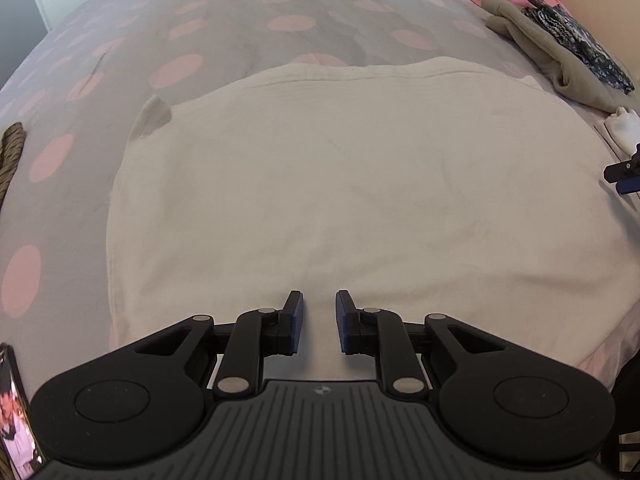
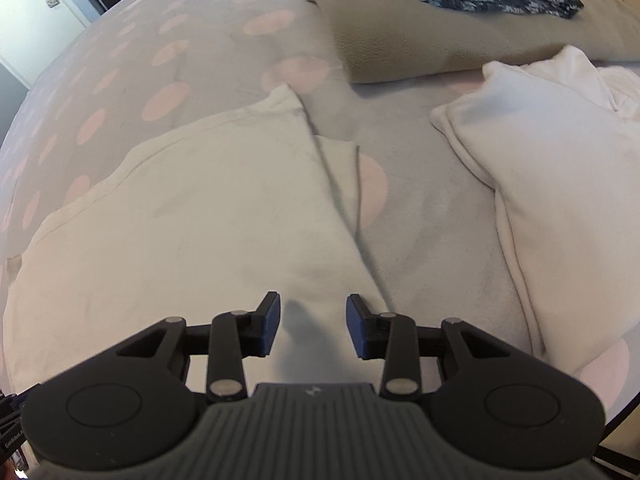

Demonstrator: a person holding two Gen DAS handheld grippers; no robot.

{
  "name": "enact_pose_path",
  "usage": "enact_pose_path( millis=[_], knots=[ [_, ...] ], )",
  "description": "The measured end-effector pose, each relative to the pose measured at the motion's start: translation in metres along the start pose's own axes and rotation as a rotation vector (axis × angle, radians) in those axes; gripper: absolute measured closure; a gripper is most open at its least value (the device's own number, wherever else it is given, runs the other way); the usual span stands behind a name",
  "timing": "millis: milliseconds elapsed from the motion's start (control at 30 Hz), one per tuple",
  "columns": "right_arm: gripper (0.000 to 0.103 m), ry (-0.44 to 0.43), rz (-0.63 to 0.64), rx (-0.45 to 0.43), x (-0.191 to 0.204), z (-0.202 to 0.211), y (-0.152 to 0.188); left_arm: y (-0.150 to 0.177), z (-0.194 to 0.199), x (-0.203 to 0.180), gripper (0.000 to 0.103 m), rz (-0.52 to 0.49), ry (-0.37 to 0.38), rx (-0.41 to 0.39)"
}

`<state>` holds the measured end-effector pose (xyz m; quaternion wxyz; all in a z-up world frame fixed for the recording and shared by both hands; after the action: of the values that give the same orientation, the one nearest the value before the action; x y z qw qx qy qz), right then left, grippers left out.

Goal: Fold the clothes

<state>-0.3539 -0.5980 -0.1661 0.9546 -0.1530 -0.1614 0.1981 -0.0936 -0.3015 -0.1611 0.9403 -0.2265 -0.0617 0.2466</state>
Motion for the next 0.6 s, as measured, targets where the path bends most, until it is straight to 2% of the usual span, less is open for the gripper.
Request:
enact_pose_path(
  millis=[167,233,400,600],
  knots=[
    [0.062,0.02,0.003,-0.035,0.004,-0.001,-0.016,-0.009,-0.004,0.001,0.088,0.005,0.003,-0.041],
    [0.058,0.03,0.015,-0.041,0.008,-0.003,-0.024,-0.015,-0.005,0.003,0.088,0.006,-0.01,-0.046],
    [0.049,0.052,0.038,-0.029,0.012,-0.019,-0.033,-0.024,-0.016,0.011,0.088,0.027,-0.031,0.008],
    [0.046,0.07,0.062,-0.012,0.016,-0.037,-0.04,-0.033,-0.022,0.006,0.087,0.012,-0.063,0.01]
  ],
)
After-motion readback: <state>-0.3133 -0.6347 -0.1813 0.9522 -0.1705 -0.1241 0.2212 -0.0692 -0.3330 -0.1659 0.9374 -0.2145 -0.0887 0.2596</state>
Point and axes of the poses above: each gripper's, at about its wrist camera, not at the fingertips, and z roughly against the way its jaws point, x to its left, y to its underside, the point moved 3 cm from there along -z, roughly the way its jaws point, and after that the axes turned 1 degree about -y, right-handed, at the moved point
